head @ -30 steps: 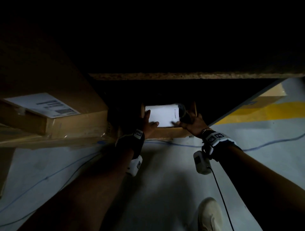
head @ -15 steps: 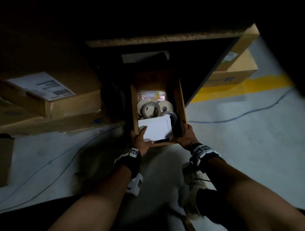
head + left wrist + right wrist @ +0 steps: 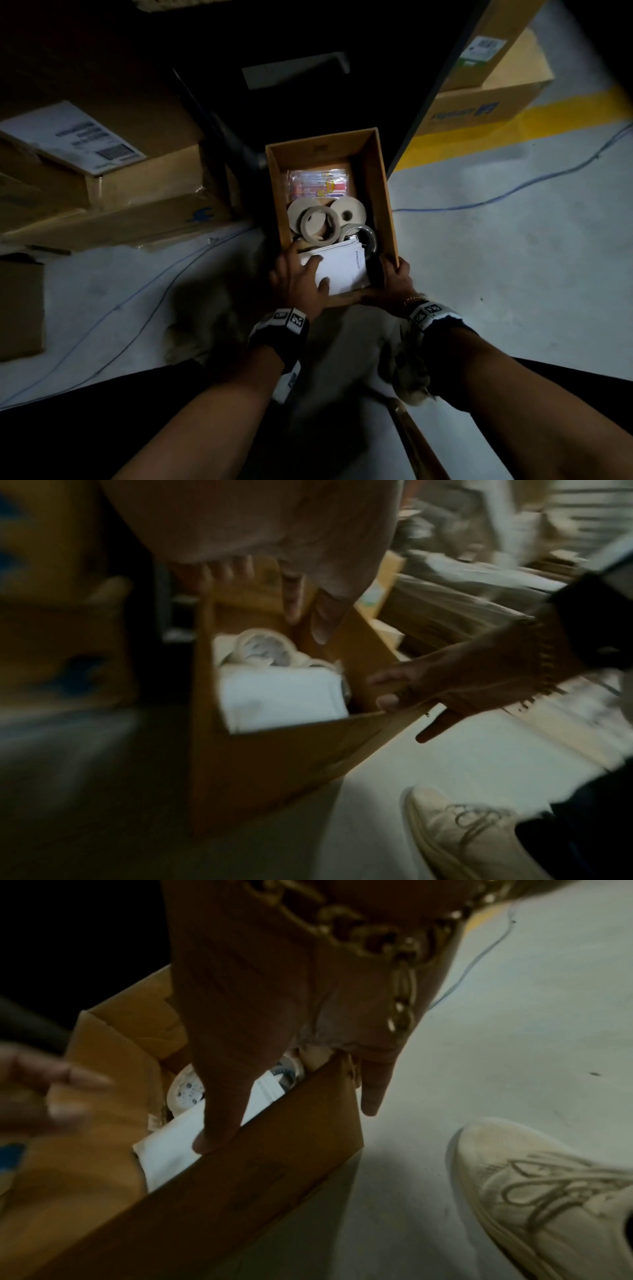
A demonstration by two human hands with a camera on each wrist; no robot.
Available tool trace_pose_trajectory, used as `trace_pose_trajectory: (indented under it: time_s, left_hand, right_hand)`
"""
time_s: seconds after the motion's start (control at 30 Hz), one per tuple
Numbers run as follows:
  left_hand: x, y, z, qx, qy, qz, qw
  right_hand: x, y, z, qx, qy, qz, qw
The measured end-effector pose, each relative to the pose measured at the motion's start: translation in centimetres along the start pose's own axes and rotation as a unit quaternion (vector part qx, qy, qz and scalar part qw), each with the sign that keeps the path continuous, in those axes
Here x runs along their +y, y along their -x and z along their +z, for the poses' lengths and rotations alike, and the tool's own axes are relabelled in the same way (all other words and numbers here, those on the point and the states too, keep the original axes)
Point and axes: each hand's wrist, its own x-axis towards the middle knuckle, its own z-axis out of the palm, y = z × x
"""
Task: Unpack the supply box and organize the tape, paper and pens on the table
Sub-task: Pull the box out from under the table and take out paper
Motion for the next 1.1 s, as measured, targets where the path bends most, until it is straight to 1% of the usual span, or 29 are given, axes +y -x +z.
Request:
trace_pose_trajectory:
  time_s: [0.03, 0.07, 0.1, 0.13, 0.17, 0.27, 0.33, 0.5, 0.67, 0.73, 0.8, 0.97, 1.03, 1.1]
  left_hand:
    - [0.5, -0.7, -0.1, -0.012, -0.03, 0.04, 0.999]
    - [1.0, -1.4, 0.0, -0.042, -0.056, 0.073, 0.995]
    - [1.4, -2.0, 0.2, -0.082, -0.077, 0.092, 0.989]
    - [1.7, -2.8, 0.5, -0.119, -0.093, 0.097, 0.984]
    - [1.7, -3.5, 0.9, -0.153, -0.103, 0.091, 0.979]
    - [1.7, -5.3, 1.6, -0.246, -0.114, 0.032, 0.962]
    - [1.7, -6.0, 1.9, -0.273, -0.126, 0.01, 0.954]
    - [3.0, -6.0, 2.6, -0.225, -0.177, 0.017, 0.958]
    - [2.9, -5.4, 3.2, -0.177, -0.168, 0.053, 0.968]
    - [2.7, -5.0, 3.5, -0.182, -0.178, 0.066, 0.965]
    - [2.7, -5.0, 3.6, -0.205, -0.184, 0.067, 0.959]
    - [2.7, -5.5, 3.2, -0.223, -0.152, 0.07, 0.96]
    - [2.5, -5.6, 2.7, -0.21, -0.12, 0.072, 0.968]
    - [2.2, -5.5, 1.9, -0.205, -0.06, 0.051, 0.976]
  right_hand:
    - [0.1, -0.1, 0.1, 0.003, 0.006, -0.002, 1.0]
    - [0.3, -0.3, 0.3, 0.009, 0.008, -0.004, 1.0]
    - [0.4, -0.4, 0.4, 0.015, 0.008, -0.006, 1.0]
    - [0.4, -0.5, 0.6, 0.017, 0.005, -0.007, 1.0]
    - [0.5, -0.5, 0.6, 0.017, 0.004, -0.01, 1.0]
    - [0.8, -0.7, 0.8, 0.025, 0.001, -0.026, 0.999]
    - [1.0, -0.7, 0.8, 0.028, -0.003, -0.029, 0.999]
    - [1.1, -0.5, 0.6, 0.022, 0.002, -0.036, 0.999]
    - [1.1, -0.5, 0.7, 0.023, 0.0, -0.037, 0.999]
    - [1.2, -0.5, 0.7, 0.024, -0.007, -0.033, 0.999]
    - [1.3, -0.5, 0.7, 0.023, -0.009, -0.033, 0.999]
    - [1.4, -0.7, 0.8, 0.016, 0.008, -0.039, 0.999]
    - [1.3, -0.6, 0.7, 0.01, 0.011, -0.035, 0.999]
    - [1.0, -0.5, 0.4, 0.001, 0.008, -0.02, 1.0]
